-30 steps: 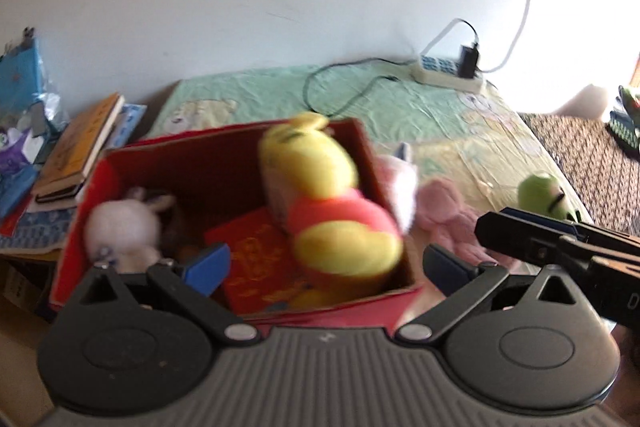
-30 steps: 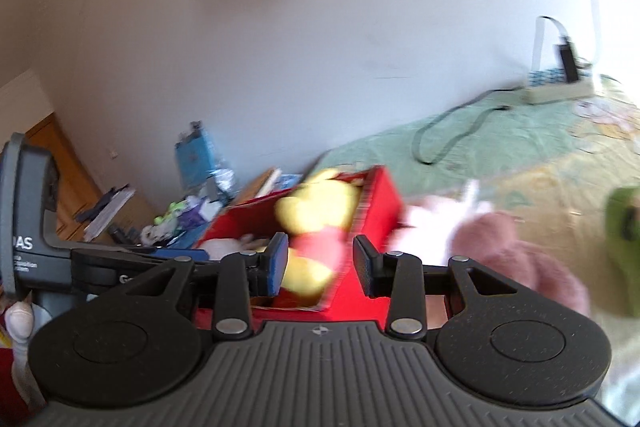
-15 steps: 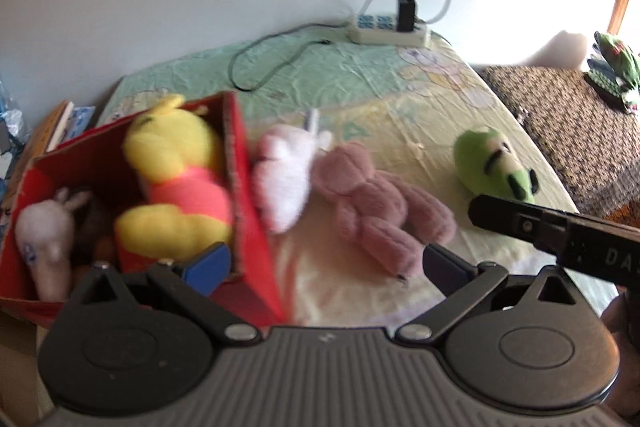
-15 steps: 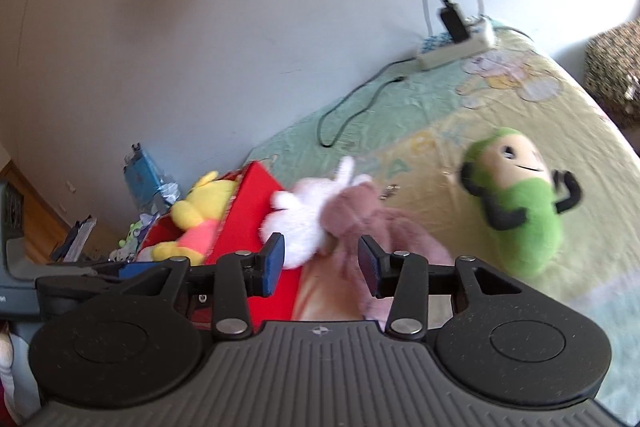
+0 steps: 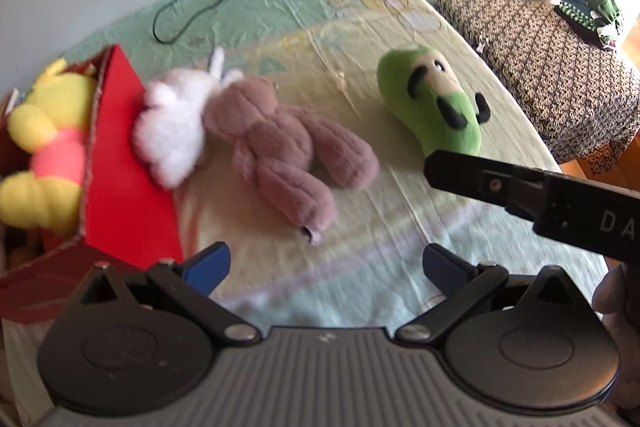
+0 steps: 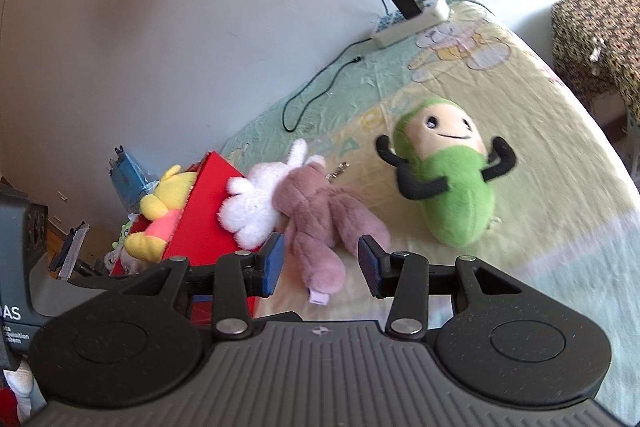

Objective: Organize objects
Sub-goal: 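Withdraw the right gripper from the box back over the bed, then move the right gripper toward the green caterpillar plush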

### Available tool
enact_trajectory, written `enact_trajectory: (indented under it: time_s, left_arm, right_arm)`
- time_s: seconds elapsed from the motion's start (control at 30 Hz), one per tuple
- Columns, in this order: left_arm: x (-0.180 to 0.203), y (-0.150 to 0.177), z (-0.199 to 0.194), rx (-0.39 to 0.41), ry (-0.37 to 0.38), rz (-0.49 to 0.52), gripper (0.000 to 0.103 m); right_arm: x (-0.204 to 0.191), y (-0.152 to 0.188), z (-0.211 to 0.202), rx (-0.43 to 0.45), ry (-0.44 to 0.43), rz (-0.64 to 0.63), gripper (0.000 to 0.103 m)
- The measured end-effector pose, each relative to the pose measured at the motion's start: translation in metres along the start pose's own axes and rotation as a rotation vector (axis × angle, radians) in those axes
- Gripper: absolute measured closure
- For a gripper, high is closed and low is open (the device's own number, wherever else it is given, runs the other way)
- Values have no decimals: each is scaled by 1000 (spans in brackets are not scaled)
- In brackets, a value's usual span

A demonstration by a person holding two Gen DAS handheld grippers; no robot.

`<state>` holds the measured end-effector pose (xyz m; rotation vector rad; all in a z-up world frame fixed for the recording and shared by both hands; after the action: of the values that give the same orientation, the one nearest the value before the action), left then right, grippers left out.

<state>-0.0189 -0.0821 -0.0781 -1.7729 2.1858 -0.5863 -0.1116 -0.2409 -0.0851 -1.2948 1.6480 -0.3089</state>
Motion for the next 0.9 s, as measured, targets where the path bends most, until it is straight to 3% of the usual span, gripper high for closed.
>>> enact_trajectory:
  time_s: [0.37, 0.57, 0.73, 0.9]
  left_arm:
    - [13, 19, 27, -93, 8, 9, 1]
    - [14, 23, 39, -115, 65, 23, 1]
    - [17, 17, 40, -75, 156, 25, 1]
    - [22, 0, 37, -9, 239, 32, 1]
  right_arm:
    - [32, 16, 6, -76, 41, 133, 58]
    - [51, 24, 9, -89, 86, 228, 58]
    - [66, 20, 1, -62, 125, 263, 58]
    - [91, 10, -18, 33, 137, 356, 58]
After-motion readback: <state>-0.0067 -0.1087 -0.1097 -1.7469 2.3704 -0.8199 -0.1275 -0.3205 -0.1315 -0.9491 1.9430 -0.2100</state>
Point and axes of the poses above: each gripper's, at about its wrist camera, not at the fingertips, and z roughly the way its jaws point, x to its right, y to its underside, the point moved 1 cm from there along z, roughly the way its jaws point, and after that the axes turned 10 degrees about -z, right-handed, at the moved point
